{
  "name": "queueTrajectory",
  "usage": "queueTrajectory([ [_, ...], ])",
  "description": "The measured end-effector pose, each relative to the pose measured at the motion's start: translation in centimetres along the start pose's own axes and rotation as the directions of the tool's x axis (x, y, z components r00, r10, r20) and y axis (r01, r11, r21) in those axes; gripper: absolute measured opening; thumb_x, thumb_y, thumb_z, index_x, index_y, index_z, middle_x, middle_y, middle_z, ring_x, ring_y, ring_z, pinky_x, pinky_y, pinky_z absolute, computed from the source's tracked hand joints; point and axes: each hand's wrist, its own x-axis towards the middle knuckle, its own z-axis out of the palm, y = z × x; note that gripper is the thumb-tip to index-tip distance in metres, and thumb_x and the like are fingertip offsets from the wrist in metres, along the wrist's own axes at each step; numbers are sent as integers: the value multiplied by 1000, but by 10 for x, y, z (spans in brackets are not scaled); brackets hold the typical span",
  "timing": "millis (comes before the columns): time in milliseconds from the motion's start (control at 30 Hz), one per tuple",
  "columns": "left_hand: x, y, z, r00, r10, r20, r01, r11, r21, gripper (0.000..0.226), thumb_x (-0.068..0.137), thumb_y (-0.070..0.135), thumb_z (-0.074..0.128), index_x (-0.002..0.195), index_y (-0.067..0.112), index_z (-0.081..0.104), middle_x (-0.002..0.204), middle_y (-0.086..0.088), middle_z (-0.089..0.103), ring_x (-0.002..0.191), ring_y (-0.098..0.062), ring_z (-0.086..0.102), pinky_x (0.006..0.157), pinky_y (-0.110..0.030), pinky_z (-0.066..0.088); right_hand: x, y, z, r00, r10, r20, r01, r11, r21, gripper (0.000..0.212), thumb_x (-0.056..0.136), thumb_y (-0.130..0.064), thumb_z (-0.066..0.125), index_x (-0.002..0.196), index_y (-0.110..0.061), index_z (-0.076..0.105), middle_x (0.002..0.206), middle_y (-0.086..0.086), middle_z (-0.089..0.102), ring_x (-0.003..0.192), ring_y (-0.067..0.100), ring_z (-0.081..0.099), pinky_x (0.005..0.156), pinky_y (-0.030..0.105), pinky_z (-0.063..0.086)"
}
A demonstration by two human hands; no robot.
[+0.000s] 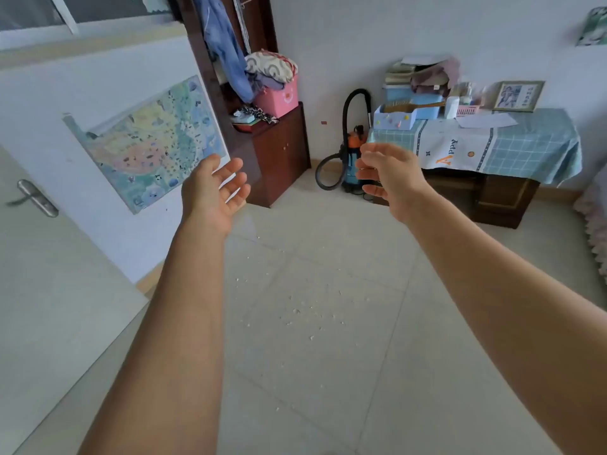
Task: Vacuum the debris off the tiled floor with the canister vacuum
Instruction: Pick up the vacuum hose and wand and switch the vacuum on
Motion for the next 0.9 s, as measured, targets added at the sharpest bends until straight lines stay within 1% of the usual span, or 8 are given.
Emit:
queueTrajectory([
  [67, 27, -4, 9, 999, -23, -31, 23, 1000, 5, 17, 98, 29, 51, 94, 15, 60, 94, 2, 71, 85, -15, 65, 69, -28, 57, 27, 3, 4, 999, 18, -28, -19, 1000, -13, 13, 103, -13, 57, 105, -21, 66, 93, -1, 68, 90, 13, 66, 95, 39, 55],
  [133, 53, -7, 18, 998, -46, -32, 46, 999, -7, 15, 98, 28, 51, 96, 15, 60, 91, 1, 72, 81, -15, 65, 66, -27, 57, 54, 7, 7, 998, 45, -33, -45, 999, -2, 12, 103, -14, 58, 107, -22, 67, 95, -2, 69, 91, 13, 67, 94, 39, 56],
  [333, 116, -13, 40, 998, -49, -29, 49, 999, 2, 18, 99, 28, 52, 92, 15, 62, 94, 2, 71, 84, -14, 64, 74, -27, 58, 123, 16, 20, 995, 83, -55, -80, 995, 51, 11, 104, -17, 58, 105, -24, 66, 99, -1, 69, 91, 13, 68, 88, 35, 58],
  [467, 152, -32, 61, 998, -62, -32, 63, 998, 12, 15, 98, 28, 53, 105, 16, 59, 93, 1, 72, 79, -14, 65, 67, -27, 57, 159, 30, 12, 992, 111, -65, -106, 992, 75, 12, 103, -16, 58, 102, -24, 67, 103, 2, 69, 92, 15, 67, 83, 34, 58],
  [533, 168, -44, 81, 996, -84, -18, 84, 996, 20, 15, 98, 28, 53, 109, 18, 58, 93, 1, 72, 78, -14, 65, 66, -27, 57, 180, 36, 2, 990, 126, -68, -121, 990, 71, 13, 104, -16, 58, 100, -24, 67, 103, 3, 68, 91, 16, 67, 83, 35, 58],
  [667, 197, -77, 125, 992, -123, -19, 123, 992, 28, 11, 99, 26, 53, 104, 19, 58, 90, 1, 71, 80, -16, 64, 67, -29, 55, 229, 50, -30, 986, 150, -72, -147, 988, 53, 14, 104, -15, 57, 98, -22, 68, 100, 5, 68, 89, 19, 66, 76, 33, 56],
  [800, 229, -103, 181, 993, -113, -31, 114, 993, 15, 21, 99, 23, 52, 119, 18, 55, 91, 0, 71, 77, -15, 63, 71, -29, 55, 285, 58, -70, 981, 172, -86, -169, 985, 45, 11, 104, -17, 58, 110, -16, 68, 107, 7, 69, 89, 19, 66, 72, 30, 55],
  [900, 253, -118, 241, 995, -97, 6, 97, 995, 12, 25, 99, 23, 52, 123, 19, 54, 91, 1, 70, 77, -15, 63, 73, -29, 55, 331, 51, -108, 979, 178, -98, -175, 984, 32, 13, 104, -15, 57, 111, -15, 68, 104, 7, 68, 86, 19, 65, 68, 29, 55],
])
